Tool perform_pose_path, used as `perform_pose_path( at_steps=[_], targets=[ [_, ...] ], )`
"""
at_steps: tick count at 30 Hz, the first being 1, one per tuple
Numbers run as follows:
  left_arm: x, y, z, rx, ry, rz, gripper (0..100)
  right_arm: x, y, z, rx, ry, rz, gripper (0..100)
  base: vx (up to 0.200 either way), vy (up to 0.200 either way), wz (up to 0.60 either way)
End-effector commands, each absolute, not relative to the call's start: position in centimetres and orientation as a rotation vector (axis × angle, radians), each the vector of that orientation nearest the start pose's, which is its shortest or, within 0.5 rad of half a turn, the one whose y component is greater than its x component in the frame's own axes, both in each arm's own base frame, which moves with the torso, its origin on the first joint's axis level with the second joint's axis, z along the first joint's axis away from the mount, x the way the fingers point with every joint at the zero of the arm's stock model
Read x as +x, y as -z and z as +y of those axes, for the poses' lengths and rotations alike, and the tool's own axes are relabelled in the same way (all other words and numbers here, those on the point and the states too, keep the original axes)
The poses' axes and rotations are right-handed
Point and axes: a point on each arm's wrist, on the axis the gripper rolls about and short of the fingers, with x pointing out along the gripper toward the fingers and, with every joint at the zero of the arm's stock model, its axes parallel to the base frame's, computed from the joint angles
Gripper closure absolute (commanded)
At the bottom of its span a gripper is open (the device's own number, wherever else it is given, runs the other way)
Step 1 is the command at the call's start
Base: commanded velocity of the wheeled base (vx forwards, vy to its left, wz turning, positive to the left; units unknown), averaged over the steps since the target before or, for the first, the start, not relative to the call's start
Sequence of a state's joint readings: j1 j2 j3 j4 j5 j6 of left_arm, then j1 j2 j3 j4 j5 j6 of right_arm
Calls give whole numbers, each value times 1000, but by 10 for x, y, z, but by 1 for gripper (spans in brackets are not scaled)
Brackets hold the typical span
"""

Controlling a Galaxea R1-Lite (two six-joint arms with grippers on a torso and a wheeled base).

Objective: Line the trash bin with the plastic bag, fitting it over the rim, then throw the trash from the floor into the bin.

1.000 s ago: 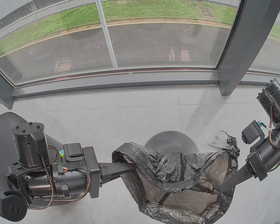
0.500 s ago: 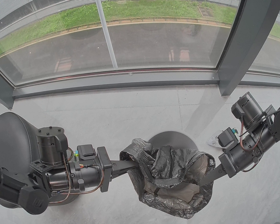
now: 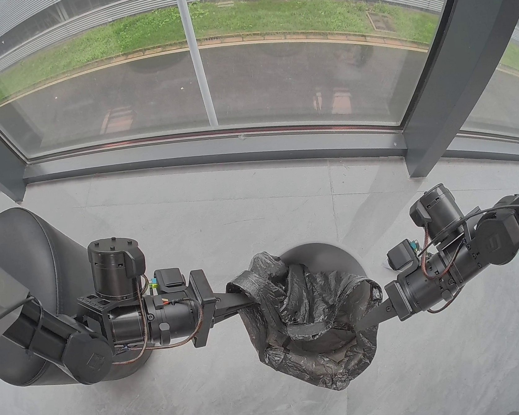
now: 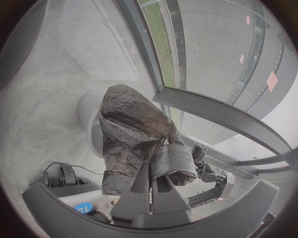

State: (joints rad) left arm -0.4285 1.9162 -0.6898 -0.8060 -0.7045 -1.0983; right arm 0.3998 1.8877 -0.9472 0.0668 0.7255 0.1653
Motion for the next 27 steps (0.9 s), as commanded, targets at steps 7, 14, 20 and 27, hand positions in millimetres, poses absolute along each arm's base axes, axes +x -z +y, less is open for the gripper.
perform_pose_path(
  at_steps=[7, 14, 20, 27],
  targets=[
    [304, -86, -148, -1028, 736, 1009, 100, 297, -81, 126, 327, -896, 1137, 100, 0, 0, 0],
    [310, -79, -143, -1036, 721, 996, 100, 302, -77, 116, 342, -870, 1125, 100, 0, 0, 0],
    [316, -85, -141, -1038, 729, 964, 100, 308, -79, 115, 319, -879, 1055, 100, 0, 0, 0],
    [321, -89, -143, -1036, 742, 945, 100, 318, -75, 117, 317, -883, 995, 100, 0, 0, 0]
  ],
)
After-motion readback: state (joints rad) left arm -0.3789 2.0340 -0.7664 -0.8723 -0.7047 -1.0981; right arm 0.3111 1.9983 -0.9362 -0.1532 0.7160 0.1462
